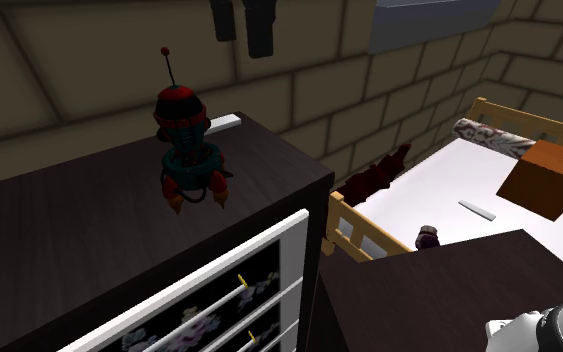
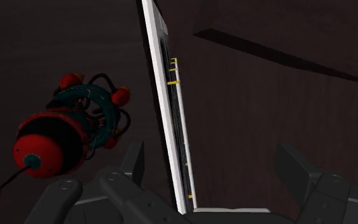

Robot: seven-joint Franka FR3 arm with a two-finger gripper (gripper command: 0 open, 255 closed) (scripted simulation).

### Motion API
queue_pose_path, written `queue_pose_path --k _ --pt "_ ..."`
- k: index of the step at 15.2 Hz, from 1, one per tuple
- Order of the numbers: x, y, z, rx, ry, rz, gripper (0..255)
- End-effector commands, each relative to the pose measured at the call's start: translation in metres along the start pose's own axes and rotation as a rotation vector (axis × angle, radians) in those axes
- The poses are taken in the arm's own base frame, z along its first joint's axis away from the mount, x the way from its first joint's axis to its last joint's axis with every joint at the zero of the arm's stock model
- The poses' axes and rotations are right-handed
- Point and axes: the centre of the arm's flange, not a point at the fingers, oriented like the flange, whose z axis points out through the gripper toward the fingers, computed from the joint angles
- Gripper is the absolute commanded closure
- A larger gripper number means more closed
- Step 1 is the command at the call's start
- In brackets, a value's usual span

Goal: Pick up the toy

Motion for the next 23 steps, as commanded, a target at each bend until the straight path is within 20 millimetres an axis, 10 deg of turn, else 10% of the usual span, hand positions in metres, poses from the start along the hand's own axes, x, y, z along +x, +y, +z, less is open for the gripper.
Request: queue_pose_path --k 1,13,23 --pt "0.005 0.025 0.0 -0.003 0.013 -0.021 0" --pt "0.031 0.177 0.0 -0.011 0.088 -0.131 0" --pt "0.032 0.178 0.04 -0.011 0.088 -0.131 0"
